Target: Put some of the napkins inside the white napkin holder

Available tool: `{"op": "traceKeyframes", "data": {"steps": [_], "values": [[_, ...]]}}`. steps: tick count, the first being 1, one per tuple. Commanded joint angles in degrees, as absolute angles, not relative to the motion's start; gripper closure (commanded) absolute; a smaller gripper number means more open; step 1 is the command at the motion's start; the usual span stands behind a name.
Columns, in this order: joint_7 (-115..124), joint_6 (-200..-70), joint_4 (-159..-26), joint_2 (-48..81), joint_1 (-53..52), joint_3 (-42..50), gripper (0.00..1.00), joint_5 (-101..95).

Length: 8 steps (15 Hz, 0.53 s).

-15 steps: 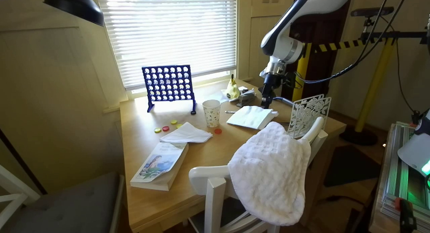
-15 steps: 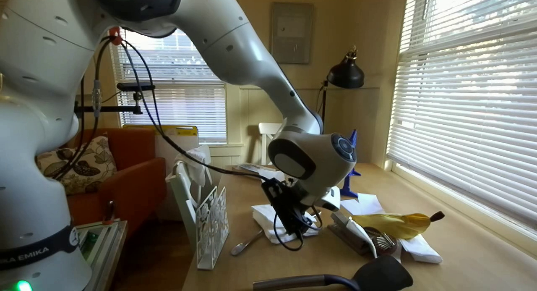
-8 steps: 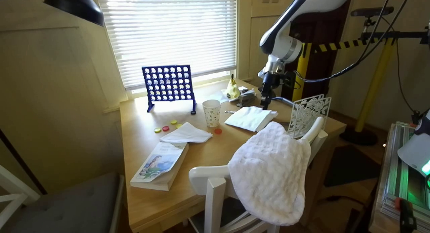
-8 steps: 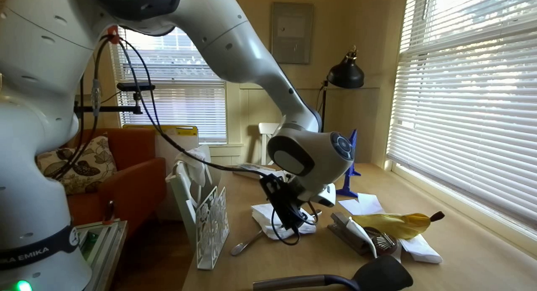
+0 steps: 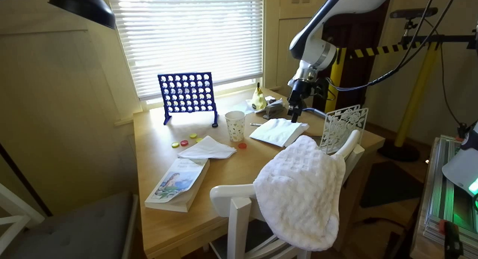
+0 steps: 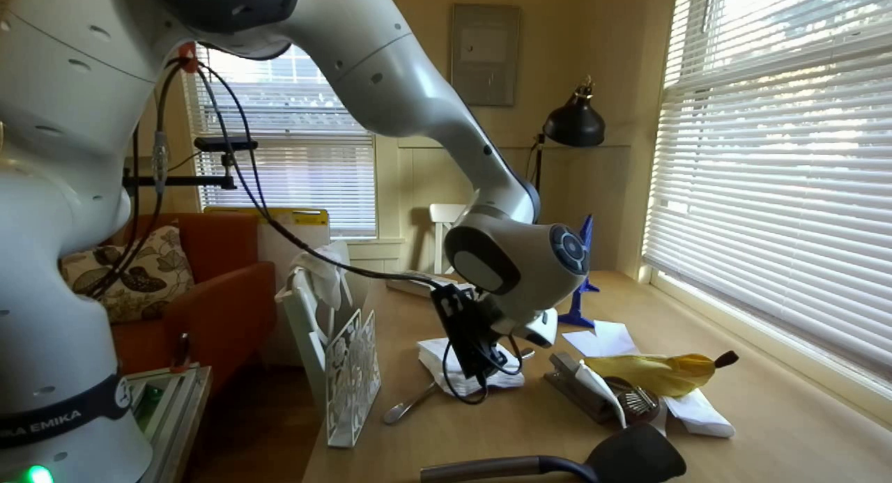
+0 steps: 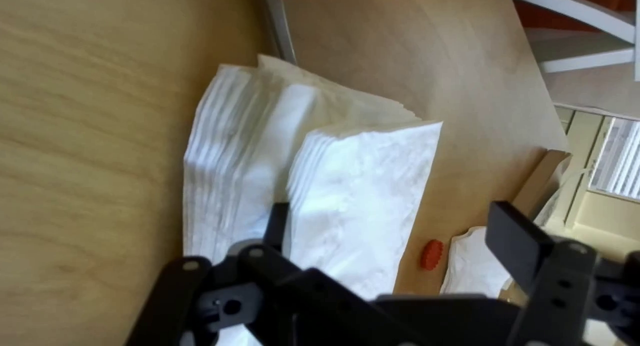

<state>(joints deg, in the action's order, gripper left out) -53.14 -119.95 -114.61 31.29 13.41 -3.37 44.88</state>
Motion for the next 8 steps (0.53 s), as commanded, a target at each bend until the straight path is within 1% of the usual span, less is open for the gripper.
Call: {"op": "traceKeyframes", "data": {"steps": [1, 8], "values": [[-51.04, -121.15, -117.07, 29.16, 13.76, -2.74, 0.0, 50.78], [-41.48, -120.53, -116.59, 29.76, 12.27, 0.2, 0.0, 49.27]]}}
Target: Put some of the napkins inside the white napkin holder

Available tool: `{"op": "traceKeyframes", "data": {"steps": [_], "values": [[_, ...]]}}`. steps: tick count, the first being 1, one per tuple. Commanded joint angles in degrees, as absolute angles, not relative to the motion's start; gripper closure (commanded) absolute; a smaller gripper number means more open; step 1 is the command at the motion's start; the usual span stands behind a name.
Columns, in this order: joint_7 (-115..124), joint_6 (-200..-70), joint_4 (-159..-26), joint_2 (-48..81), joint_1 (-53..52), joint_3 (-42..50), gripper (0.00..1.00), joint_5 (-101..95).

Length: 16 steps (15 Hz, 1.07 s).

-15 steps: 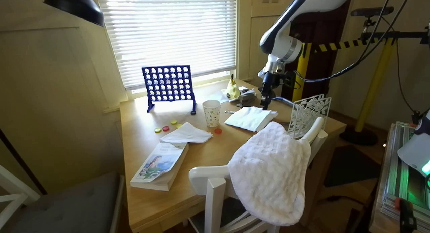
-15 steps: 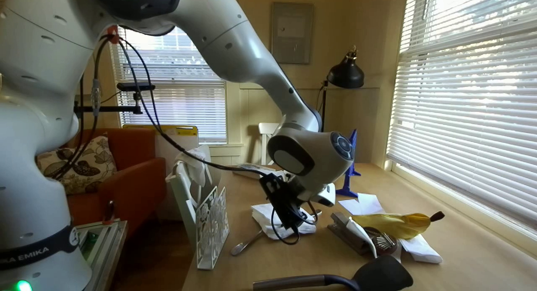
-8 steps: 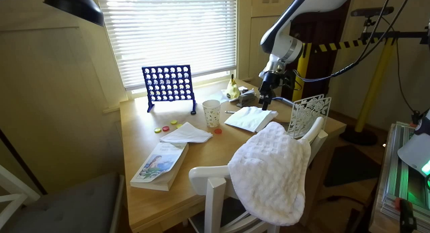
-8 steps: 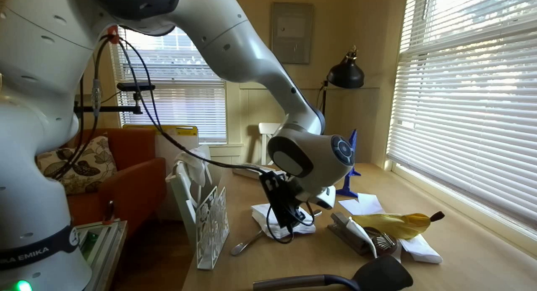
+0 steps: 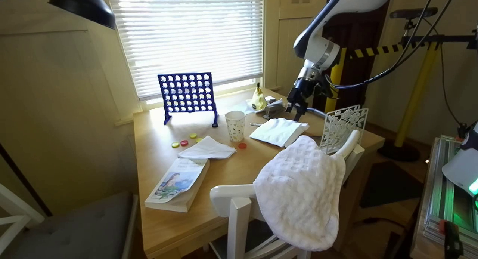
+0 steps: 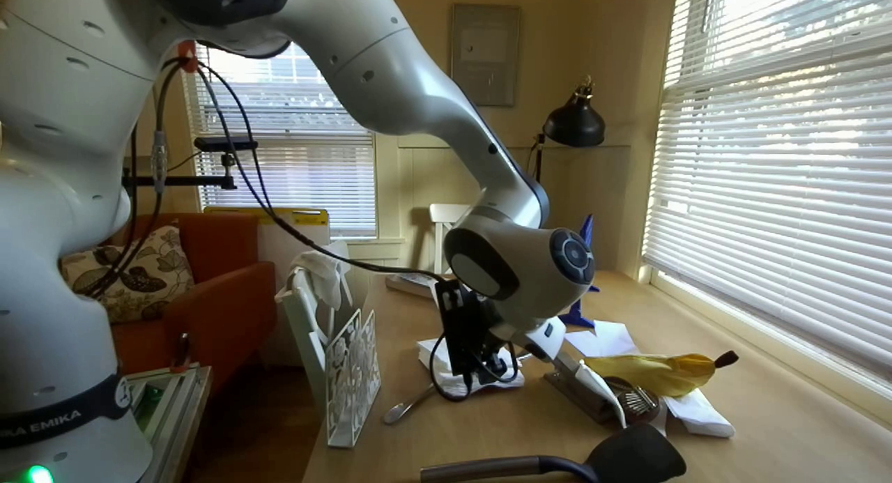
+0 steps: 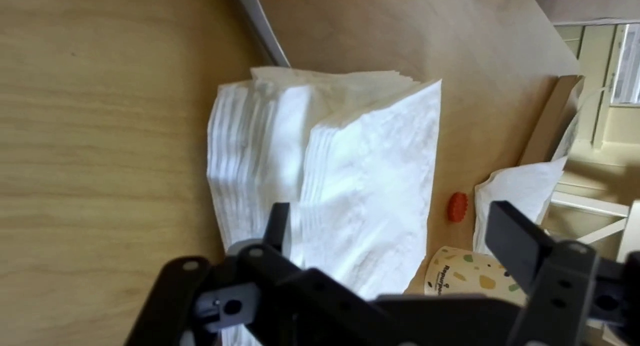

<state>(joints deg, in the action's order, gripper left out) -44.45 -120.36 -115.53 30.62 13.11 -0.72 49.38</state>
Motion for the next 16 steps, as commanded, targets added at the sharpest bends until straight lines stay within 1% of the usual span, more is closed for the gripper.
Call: {"op": "traceKeyframes", "data": {"steps": [1, 16], "values": [[-41.3, -120.43, -116.1, 30.25, 12.36, 0.14, 0.0, 49.3], [-40.48, -120.46, -112.42, 34.64, 10.66, -0.78, 0.0, 48.37]]}}
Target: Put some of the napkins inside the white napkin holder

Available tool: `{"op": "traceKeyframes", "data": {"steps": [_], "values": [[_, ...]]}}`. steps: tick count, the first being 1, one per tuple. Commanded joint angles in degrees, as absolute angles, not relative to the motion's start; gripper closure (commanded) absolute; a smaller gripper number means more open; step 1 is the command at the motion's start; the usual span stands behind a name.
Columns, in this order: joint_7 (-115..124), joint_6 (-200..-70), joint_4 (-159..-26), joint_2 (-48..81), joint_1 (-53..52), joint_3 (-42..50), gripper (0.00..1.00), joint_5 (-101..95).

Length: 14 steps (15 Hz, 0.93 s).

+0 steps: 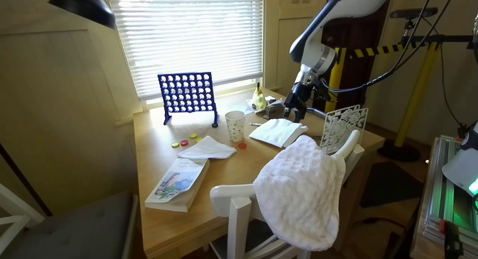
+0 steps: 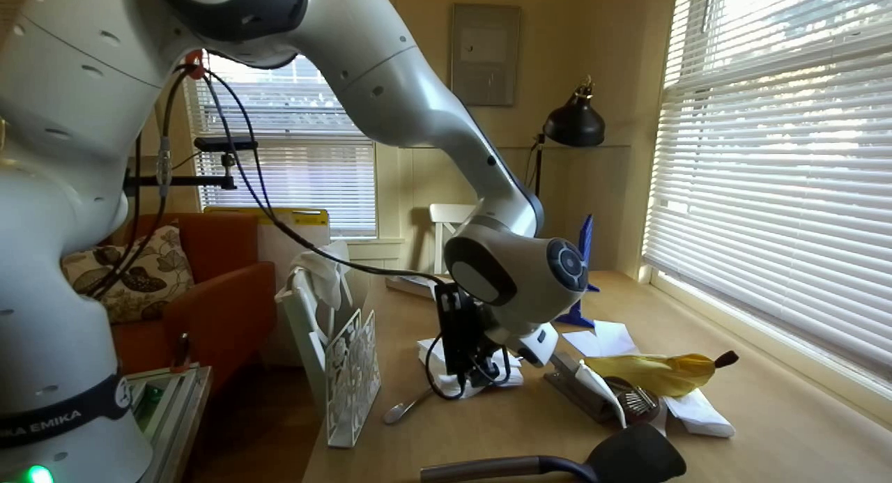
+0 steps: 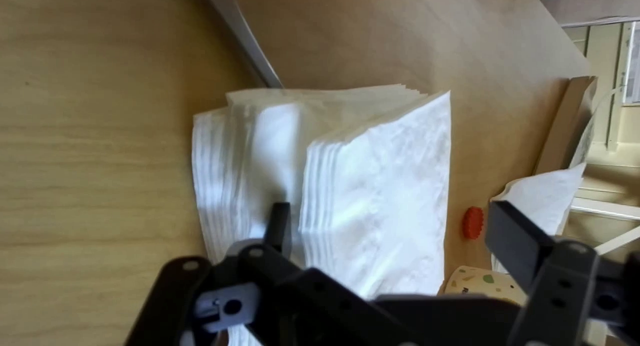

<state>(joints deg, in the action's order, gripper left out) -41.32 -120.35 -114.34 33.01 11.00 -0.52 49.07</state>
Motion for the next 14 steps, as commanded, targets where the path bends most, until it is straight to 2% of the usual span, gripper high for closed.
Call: {"op": "traceKeyframes", "data": {"steps": [1, 14], "values": [[-40.79, -120.6, -112.49, 34.61, 10.65, -0.91, 0.0, 48.57], [-41.74, -119.84, -111.99, 33.8, 9.39, -2.05, 0.0, 47.21]]}}
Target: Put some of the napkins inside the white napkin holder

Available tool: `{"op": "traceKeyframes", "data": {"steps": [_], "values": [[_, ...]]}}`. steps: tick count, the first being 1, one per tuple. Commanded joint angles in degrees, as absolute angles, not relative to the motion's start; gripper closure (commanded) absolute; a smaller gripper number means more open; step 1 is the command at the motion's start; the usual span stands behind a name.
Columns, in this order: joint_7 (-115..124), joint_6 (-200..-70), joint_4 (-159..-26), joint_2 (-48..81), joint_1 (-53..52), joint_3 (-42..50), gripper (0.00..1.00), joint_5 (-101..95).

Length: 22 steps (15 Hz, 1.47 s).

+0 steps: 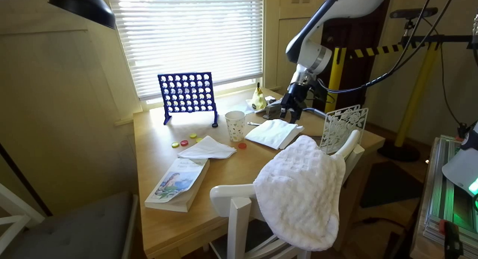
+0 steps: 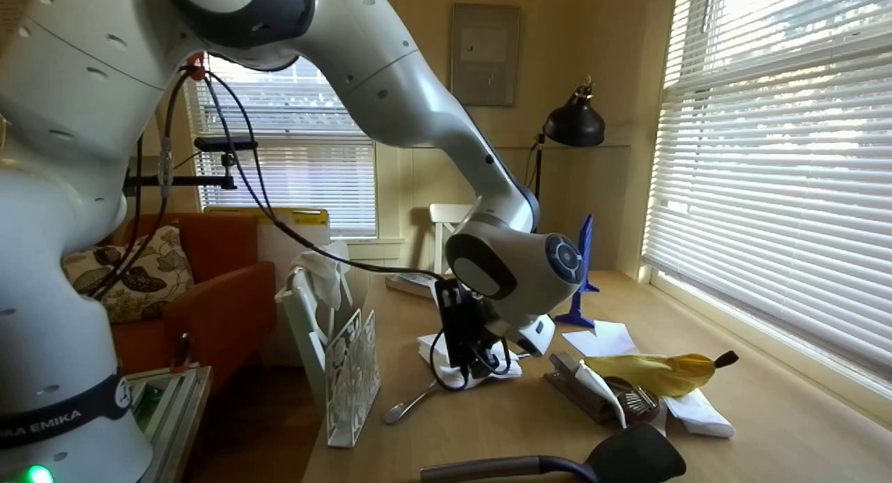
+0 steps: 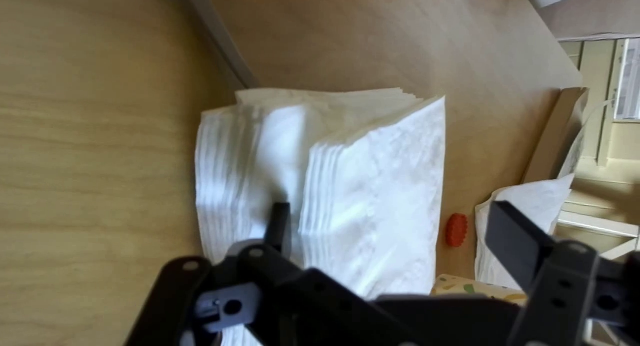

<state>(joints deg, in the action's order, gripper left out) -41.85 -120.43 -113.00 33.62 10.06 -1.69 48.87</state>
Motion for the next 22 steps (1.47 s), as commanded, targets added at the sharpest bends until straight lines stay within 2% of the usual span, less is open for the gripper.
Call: {"op": "traceKeyframes", "data": {"steps": [1, 9, 10, 11, 21, 22], "values": [[-41.97, -120.05, -111.96, 33.75, 9.13, -2.25, 0.0, 47.13], [-41.8, -119.31, -107.75, 36.25, 7.42, -3.53, 0.0, 46.6], [-40.85, -119.08, -106.86, 36.93, 7.32, -3.48, 0.19, 46.75], [-40.46, -119.08, -106.25, 37.47, 7.27, -3.45, 0.28, 46.7], [-36.48, -118.6, -104.02, 39.95, 7.88, -3.0, 0.98, 46.38], [-36.27, -118.55, -104.05, 39.97, 7.96, -2.96, 0.99, 46.3]]}}
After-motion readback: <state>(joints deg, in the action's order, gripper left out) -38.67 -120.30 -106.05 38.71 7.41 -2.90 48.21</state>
